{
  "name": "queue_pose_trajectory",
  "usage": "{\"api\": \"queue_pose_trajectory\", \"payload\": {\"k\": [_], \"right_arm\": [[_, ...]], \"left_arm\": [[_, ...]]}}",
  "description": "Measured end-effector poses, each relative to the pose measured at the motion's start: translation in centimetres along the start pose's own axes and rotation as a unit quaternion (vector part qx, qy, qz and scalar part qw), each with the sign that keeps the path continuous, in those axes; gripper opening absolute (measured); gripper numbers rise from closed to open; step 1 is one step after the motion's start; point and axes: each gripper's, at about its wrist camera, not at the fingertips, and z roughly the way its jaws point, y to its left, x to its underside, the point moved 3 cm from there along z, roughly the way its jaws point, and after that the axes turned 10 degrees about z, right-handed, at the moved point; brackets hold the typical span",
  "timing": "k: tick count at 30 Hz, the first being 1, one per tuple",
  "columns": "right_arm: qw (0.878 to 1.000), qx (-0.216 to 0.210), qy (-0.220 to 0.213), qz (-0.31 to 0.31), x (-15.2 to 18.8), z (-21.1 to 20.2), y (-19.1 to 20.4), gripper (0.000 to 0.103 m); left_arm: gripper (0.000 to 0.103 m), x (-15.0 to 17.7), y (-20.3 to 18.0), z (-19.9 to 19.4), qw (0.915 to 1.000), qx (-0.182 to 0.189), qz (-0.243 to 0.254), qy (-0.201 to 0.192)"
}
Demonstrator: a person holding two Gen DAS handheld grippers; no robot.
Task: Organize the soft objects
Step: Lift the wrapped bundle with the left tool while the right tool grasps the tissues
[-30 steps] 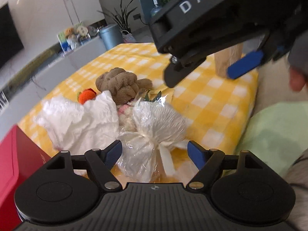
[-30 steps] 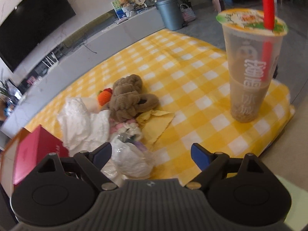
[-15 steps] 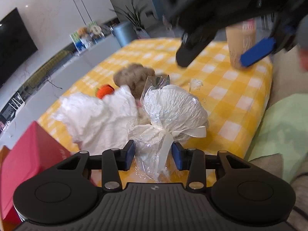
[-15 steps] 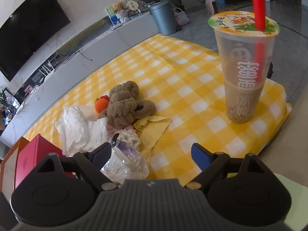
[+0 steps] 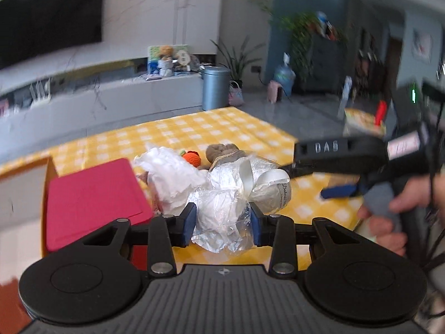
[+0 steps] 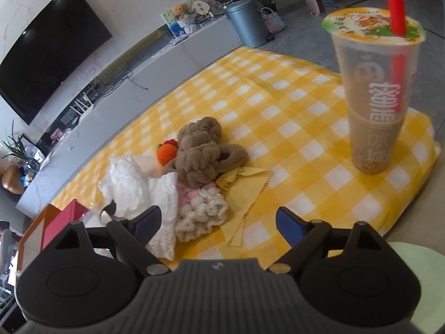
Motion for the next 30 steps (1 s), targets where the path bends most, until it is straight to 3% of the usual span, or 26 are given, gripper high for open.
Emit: {"api": "queue_pose_trajectory", "payload": {"k": [9, 15, 19, 25, 30], "right_arm": [[0.997, 0.021, 0.019, -0.078, 0.9, 3.8, 2.9, 0.088], [0.997, -0.046, 0.05, -0.024, 0.3, 5.1, 3.2, 0.087], [0.994, -0.068, 0.085, 0.01, 0.3, 6.5, 3.1, 0.072], [0.99, -0.103, 0.093, 0.037, -0.2, 7.6, 3.8, 0.071], [0.997, -0.049, 0.067, -0.011, 0.1, 8.4, 5.2, 0.071]], "left_arm": [[0.044, 0.4, 4.3, -1.3, 0.996, 0.007, -0.089, -0.008], [0.044, 0.3, 6.1, -2.3, 0.9916, 0.007, -0.127, -0.025], [0.044, 0.3, 6.8, -2.9, 0.9902, 0.004, -0.136, -0.032], [0.044, 0.4, 7.6, -3.4, 0.9877, -0.007, -0.151, -0.038], [0.044, 0.4, 8.1, -4.1, 0.9862, -0.01, -0.16, -0.043]]}}
